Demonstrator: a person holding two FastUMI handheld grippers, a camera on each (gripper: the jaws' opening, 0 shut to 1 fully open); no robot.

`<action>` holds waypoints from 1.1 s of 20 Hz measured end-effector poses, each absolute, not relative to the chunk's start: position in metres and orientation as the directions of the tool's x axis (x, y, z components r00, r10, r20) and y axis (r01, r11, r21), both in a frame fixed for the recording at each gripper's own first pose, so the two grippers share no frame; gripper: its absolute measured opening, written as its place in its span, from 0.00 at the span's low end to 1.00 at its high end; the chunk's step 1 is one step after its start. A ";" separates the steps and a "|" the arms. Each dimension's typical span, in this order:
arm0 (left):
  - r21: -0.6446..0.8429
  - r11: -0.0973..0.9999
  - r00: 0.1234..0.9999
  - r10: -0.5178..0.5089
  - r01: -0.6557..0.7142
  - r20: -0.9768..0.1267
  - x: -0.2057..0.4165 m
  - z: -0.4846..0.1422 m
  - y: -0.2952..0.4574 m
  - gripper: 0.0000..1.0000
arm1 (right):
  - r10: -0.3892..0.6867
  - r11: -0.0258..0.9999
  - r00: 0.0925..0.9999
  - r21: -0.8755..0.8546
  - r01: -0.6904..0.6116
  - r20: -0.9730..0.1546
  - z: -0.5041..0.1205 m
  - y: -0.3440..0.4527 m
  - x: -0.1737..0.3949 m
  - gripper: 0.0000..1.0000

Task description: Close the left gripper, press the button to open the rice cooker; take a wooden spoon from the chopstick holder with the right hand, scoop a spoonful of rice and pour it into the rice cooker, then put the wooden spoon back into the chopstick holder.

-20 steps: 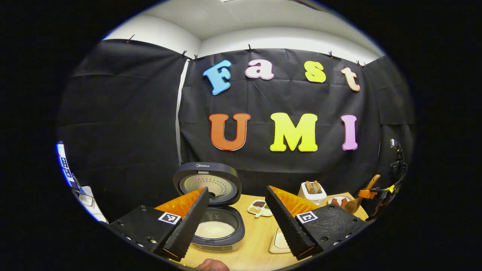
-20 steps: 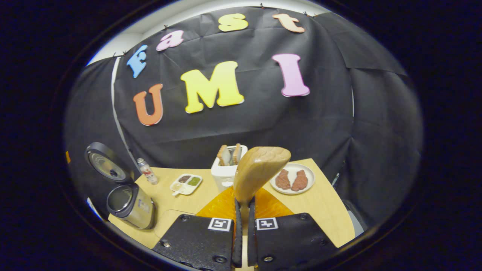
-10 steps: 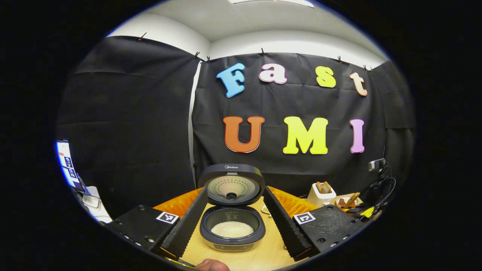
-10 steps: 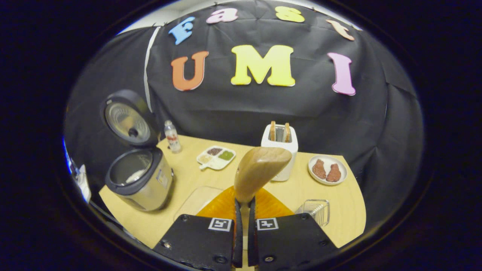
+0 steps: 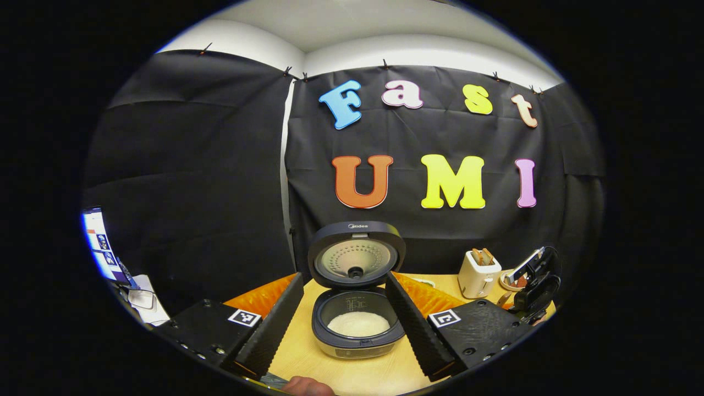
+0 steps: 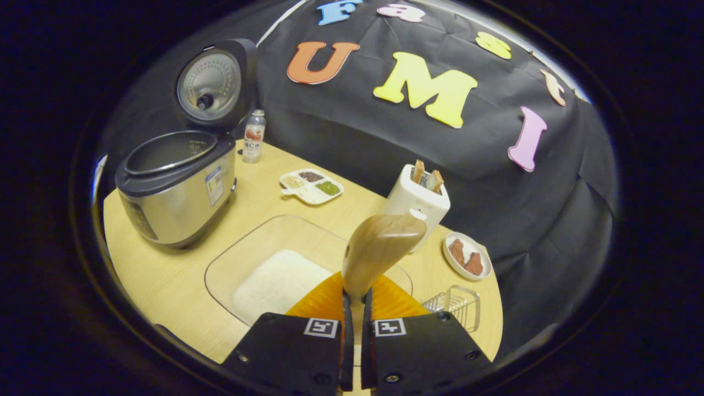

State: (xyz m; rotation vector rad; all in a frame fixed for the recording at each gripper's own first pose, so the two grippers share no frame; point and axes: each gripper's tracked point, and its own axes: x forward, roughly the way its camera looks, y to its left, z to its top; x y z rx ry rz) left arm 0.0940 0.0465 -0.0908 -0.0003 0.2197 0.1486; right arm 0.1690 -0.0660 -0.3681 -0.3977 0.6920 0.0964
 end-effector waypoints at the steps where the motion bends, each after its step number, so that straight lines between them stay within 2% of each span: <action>1: 0.012 0.990 0.964 0.143 -0.144 -0.222 0.094 -0.093 0.047 0.95 | -0.044 0.932 0.762 -0.301 -0.202 -0.647 -0.371 -0.062 0.167 0.11; 6: 0.016 0.991 0.958 0.136 -0.136 -0.254 0.096 -0.107 0.061 0.96 | 0.033 0.994 0.709 -0.052 -0.097 -0.704 -0.379 -0.025 0.159 0.11; 8: 0.021 0.992 0.956 0.125 -0.123 -0.266 0.096 -0.111 0.064 0.95 | 0.063 0.998 0.705 0.044 -0.046 -0.707 -0.381 -0.015 0.166 0.14; 11: 0.018 0.991 0.952 0.132 -0.133 -0.275 0.099 -0.111 0.073 0.95 | 0.114 0.978 0.689 0.202 0.048 -0.715 -0.385 -0.005 0.172 0.11; 17: 0.017 0.989 0.949 0.147 -0.149 -0.280 0.105 -0.110 0.072 0.95 | 0.200 0.816 0.663 0.497 0.295 -0.722 -0.393 -0.010 0.181 0.11; 22: 0.007 0.989 0.954 0.145 -0.148 -0.262 0.113 -0.102 0.059 0.95 | 0.250 0.638 0.660 0.633 0.438 -0.708 -0.395 -0.036 0.180 0.11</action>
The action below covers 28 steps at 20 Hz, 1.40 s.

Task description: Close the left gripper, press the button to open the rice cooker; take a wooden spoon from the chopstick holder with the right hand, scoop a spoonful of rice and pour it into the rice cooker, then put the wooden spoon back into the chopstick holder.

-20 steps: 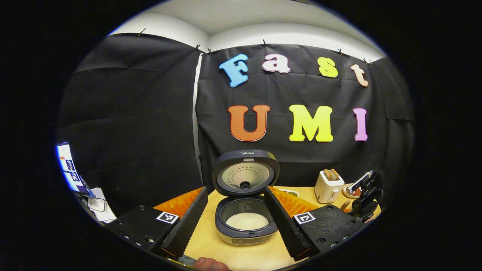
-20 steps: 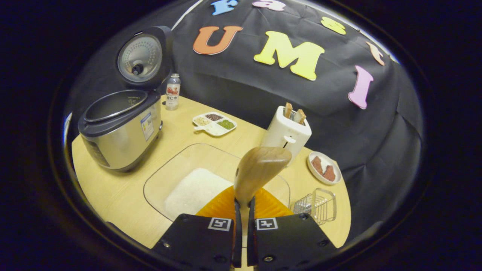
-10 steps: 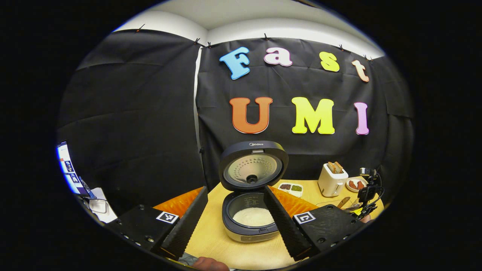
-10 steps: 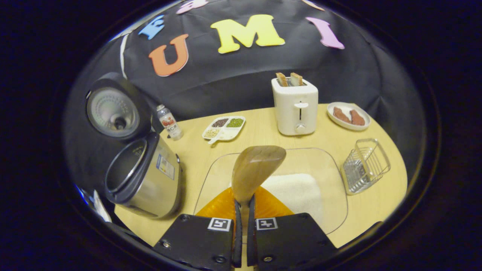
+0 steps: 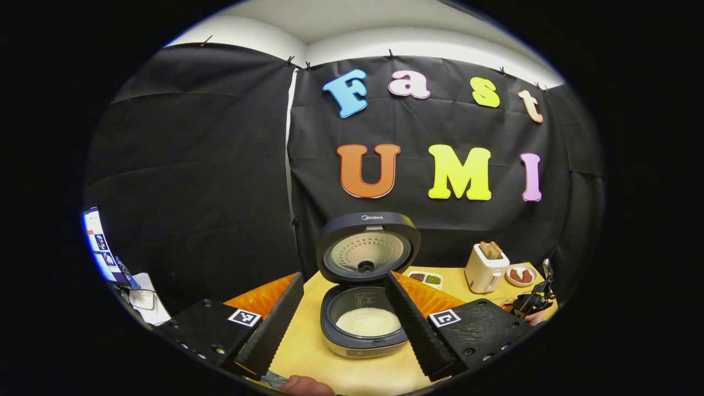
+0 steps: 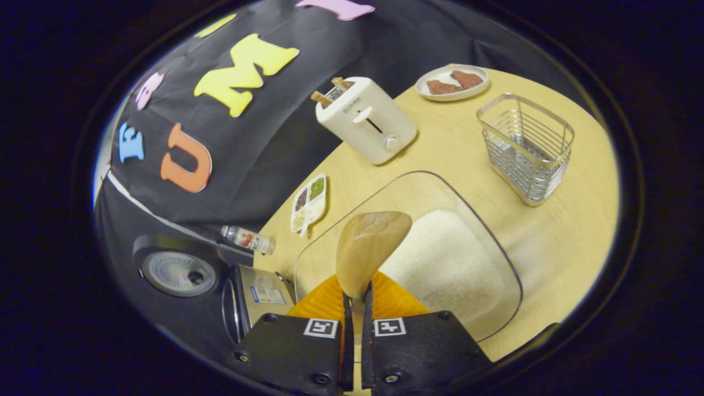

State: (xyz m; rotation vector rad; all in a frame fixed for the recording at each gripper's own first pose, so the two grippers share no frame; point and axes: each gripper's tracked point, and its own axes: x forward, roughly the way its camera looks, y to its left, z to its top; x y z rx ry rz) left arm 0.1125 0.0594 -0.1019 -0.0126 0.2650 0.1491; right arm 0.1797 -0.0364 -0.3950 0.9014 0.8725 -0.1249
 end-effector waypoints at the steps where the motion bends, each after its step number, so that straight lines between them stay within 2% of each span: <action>1: 0.005 0.989 0.954 0.144 -0.148 -0.262 0.113 -0.101 0.056 0.95 | 0.266 0.599 0.660 0.657 0.458 -0.703 -0.393 -0.040 0.177 0.11; 5: -0.036 0.992 0.963 0.111 -0.123 -0.244 0.116 -0.088 0.034 0.95 | 0.281 0.503 0.695 0.719 0.480 -0.661 -0.376 -0.063 0.179 0.11; 10: -0.022 0.993 0.971 0.109 -0.117 -0.211 0.109 -0.077 0.025 0.95 | 0.285 0.471 0.733 0.757 0.454 -0.617 -0.345 -0.088 0.181 0.11; 14: -0.041 0.990 0.973 0.122 -0.132 -0.196 0.098 -0.073 0.036 0.95 | 0.323 0.444 0.768 0.805 0.393 -0.553 -0.294 -0.077 0.183 0.10; 19: -0.067 0.989 0.977 0.121 -0.134 -0.177 0.079 -0.070 0.060 0.95 | 0.389 0.423 0.801 0.860 0.285 -0.456 -0.220 -0.029 0.190 0.10; 23: -0.020 0.994 0.983 0.107 -0.111 -0.152 0.060 -0.075 0.080 0.95 | 0.468 0.441 0.782 0.875 0.198 -0.412 -0.180 0.035 0.196 0.10; 28: -0.024 0.992 0.985 0.123 -0.127 -0.121 0.039 -0.072 0.108 0.95 | 0.523 0.498 0.752 0.860 0.113 -0.402 -0.167 0.116 0.215 0.10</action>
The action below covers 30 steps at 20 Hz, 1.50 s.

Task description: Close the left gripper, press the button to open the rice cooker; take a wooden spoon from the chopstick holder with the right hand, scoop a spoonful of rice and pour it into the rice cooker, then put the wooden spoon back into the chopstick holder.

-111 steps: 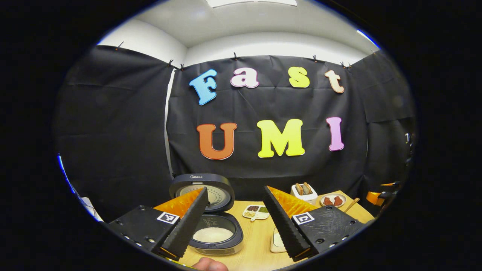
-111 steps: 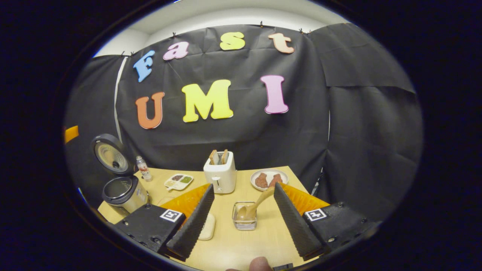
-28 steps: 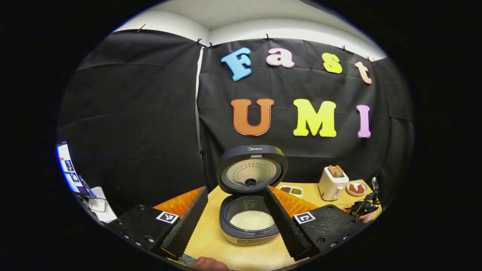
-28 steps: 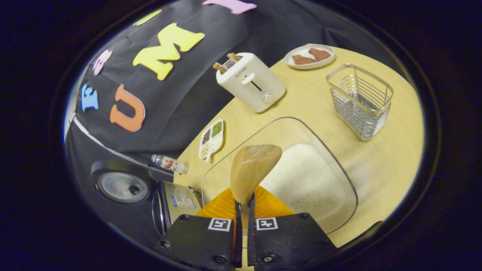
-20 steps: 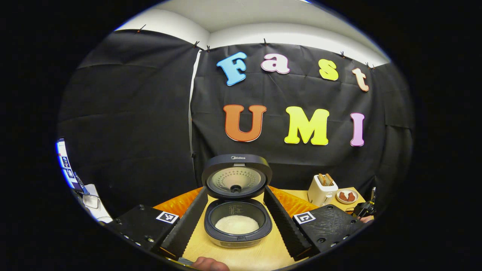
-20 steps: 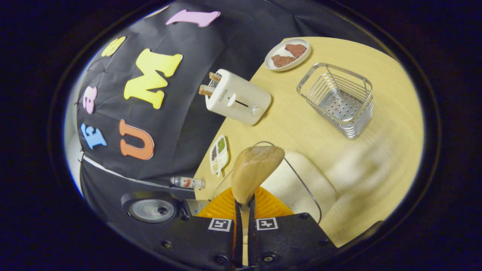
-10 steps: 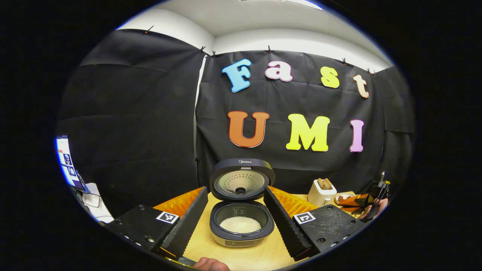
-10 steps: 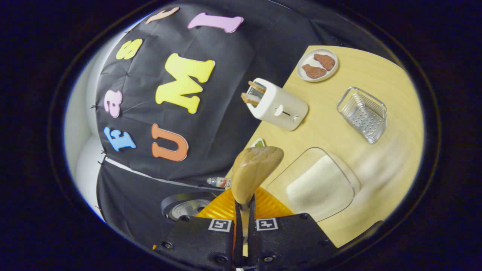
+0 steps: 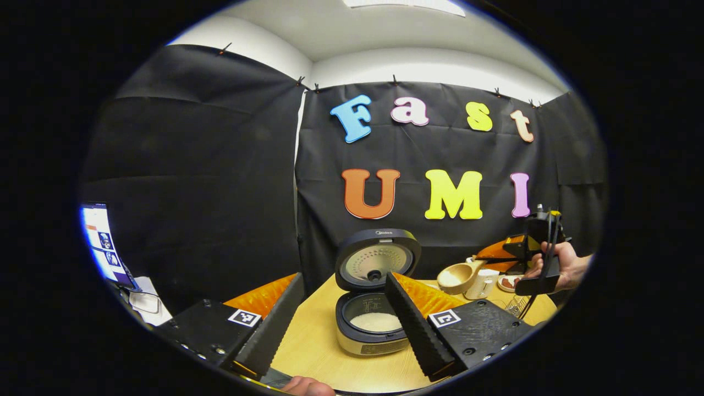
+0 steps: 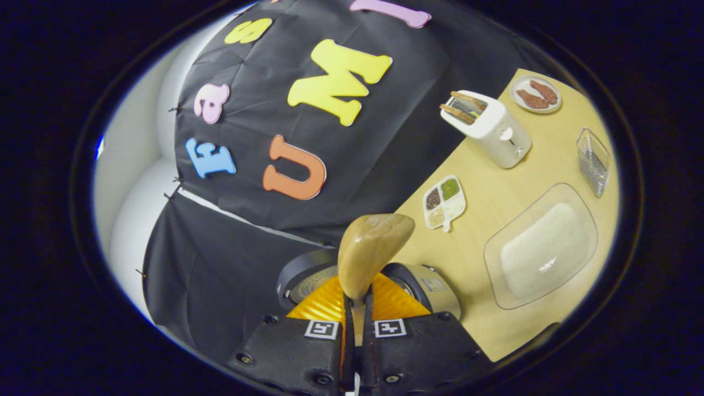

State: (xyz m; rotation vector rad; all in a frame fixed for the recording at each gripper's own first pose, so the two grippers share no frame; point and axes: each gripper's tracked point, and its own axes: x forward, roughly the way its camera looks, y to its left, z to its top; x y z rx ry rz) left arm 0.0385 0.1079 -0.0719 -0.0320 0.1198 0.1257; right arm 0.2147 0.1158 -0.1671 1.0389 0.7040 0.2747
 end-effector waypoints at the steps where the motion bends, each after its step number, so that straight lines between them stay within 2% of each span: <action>1: -0.029 0.991 0.985 0.127 -0.131 -0.114 0.035 -0.072 0.113 0.95 | 0.536 0.509 0.741 0.855 0.097 -0.404 -0.168 0.135 0.218 0.10; 5: -0.051 0.988 0.983 0.138 -0.145 -0.120 0.027 -0.076 0.129 0.96 | 0.539 0.545 0.728 0.834 0.082 -0.424 -0.190 0.183 0.236 0.10; 6: -0.055 0.987 0.982 0.141 -0.148 -0.122 0.024 -0.077 0.132 1.00 | 0.528 0.574 0.727 0.815 0.073 -0.438 -0.196 0.190 0.239 0.11; 7: -0.060 0.987 0.983 0.140 -0.148 -0.123 0.021 -0.077 0.135 1.00 | 0.513 0.611 0.729 0.789 0.061 -0.453 -0.201 0.195 0.241 0.10; 8: -0.062 0.987 0.982 0.137 -0.146 -0.126 0.017 -0.080 0.137 0.95 | 0.494 0.655 0.731 0.755 0.044 -0.471 -0.207 0.200 0.245 0.10; 12: -0.053 0.987 0.977 0.142 -0.152 -0.159 0.009 -0.094 0.152 0.95 | 0.429 0.809 0.749 0.584 -0.069 -0.506 -0.216 0.219 0.247 0.11; 17: -0.071 0.981 0.971 0.167 -0.181 -0.173 0.001 -0.102 0.169 0.95 | 0.365 0.904 0.773 0.395 -0.162 -0.519 -0.215 0.229 0.249 0.10; 23: -0.109 0.969 0.960 0.195 -0.220 -0.202 -0.006 -0.119 0.173 0.95 | 0.312 0.950 0.814 0.171 -0.261 -0.490 -0.206 0.237 0.252 0.11; 30: -0.109 0.968 0.956 0.198 -0.225 -0.215 -0.006 -0.128 0.173 0.95 | 0.283 0.940 0.863 -0.056 -0.336 -0.419 -0.182 0.246 0.250 0.11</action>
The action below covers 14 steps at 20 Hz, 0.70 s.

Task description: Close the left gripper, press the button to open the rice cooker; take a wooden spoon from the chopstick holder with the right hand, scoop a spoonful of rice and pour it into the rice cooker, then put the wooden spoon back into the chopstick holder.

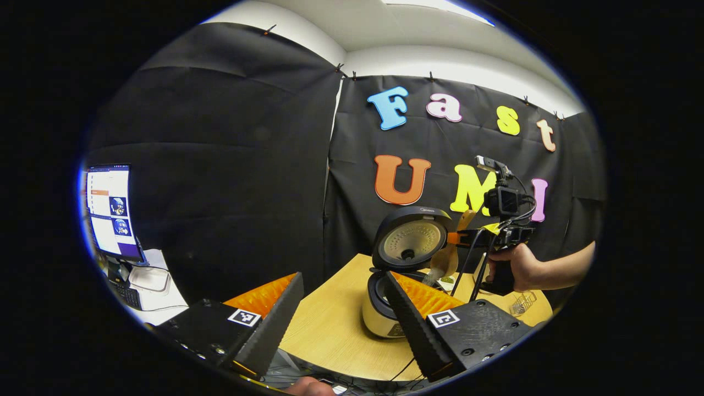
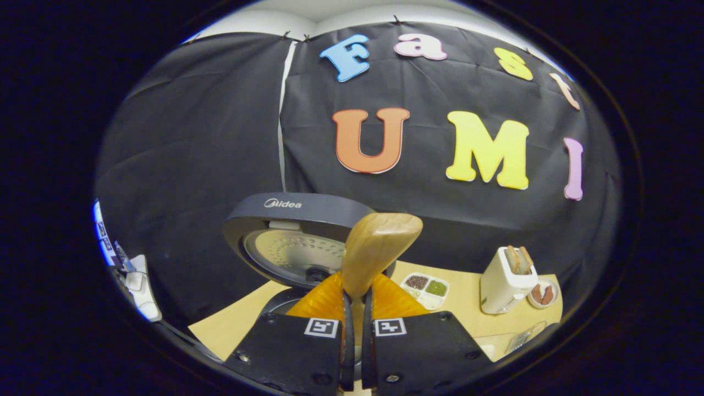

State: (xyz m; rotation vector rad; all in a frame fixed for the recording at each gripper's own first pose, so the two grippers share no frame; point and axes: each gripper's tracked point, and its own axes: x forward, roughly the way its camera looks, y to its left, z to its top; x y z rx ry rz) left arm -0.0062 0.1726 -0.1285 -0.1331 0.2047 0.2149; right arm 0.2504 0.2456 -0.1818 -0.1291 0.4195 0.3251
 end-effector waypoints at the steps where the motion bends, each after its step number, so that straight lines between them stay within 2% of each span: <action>1: -0.113 0.968 0.956 0.194 -0.222 -0.220 -0.006 -0.131 0.172 0.95 | 0.283 0.933 0.869 -0.092 -0.347 -0.406 -0.176 0.247 0.250 0.11; 7: -0.124 0.968 0.957 0.189 -0.220 -0.221 -0.005 -0.133 0.170 0.95 | 0.321 0.850 0.897 -0.324 -0.415 -0.304 -0.149 0.267 0.237 0.10; 14: -0.161 0.958 0.955 0.200 -0.238 -0.221 -0.007 -0.131 0.169 0.95 | 0.353 0.850 0.888 -0.294 -0.436 -0.296 -0.138 0.269 0.232 0.11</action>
